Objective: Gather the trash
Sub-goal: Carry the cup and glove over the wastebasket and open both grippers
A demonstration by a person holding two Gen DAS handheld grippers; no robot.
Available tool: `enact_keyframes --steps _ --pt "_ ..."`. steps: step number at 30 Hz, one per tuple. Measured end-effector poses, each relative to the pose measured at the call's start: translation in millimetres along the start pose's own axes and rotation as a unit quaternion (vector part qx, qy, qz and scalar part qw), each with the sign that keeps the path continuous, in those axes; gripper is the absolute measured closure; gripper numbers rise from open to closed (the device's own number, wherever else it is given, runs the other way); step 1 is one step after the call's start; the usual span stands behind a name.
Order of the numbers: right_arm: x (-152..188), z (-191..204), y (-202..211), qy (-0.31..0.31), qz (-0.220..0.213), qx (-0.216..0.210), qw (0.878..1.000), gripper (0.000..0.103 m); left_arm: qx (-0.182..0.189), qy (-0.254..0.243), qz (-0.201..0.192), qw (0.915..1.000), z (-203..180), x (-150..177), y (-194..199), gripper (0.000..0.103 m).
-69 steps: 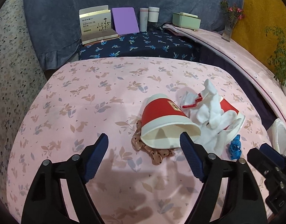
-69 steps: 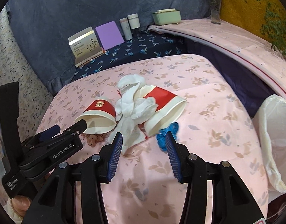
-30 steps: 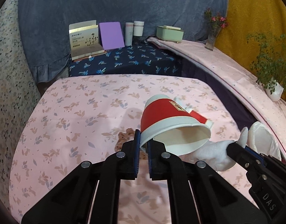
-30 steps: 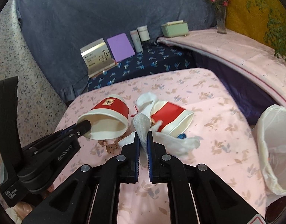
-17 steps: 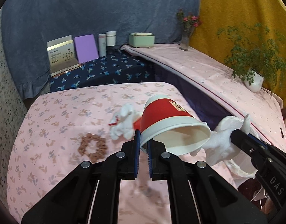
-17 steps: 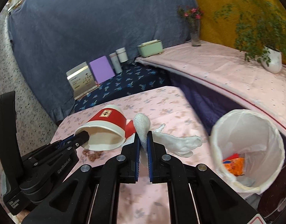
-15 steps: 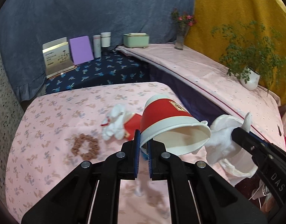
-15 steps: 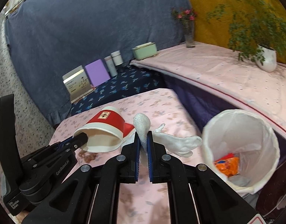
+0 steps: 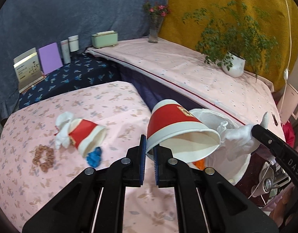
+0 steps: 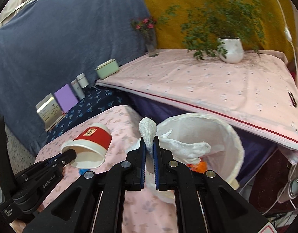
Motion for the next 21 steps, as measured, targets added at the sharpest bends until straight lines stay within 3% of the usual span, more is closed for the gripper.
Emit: enact_keyframes --steps 10,17,18,21 --pt "-1 -49 -6 -0.033 0.000 0.032 0.999 0.096 0.043 -0.049 0.024 0.9976 -61 -6 -41 0.096" --pt "0 -64 -15 -0.043 0.007 0.043 0.998 0.096 0.059 -0.053 0.042 0.9960 -78 -6 -65 0.094" --pt "1 -66 -17 -0.046 0.008 0.044 0.998 0.096 0.057 -0.050 0.044 0.9962 -79 -6 -68 0.091" --pt "2 -67 -21 -0.049 0.012 0.045 0.998 0.096 0.053 -0.034 0.051 0.9967 -76 -5 -74 0.057"
Point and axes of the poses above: each gripper's, at about its wrist camera, not at the fingertips, and y roughly against the way its jaws point, z to its left, x to its underside, the point moved 1 cm from there along -y, roughly the way its jaws point, and after that the axes turned 8 degrees about x, right-handed, at the moved point
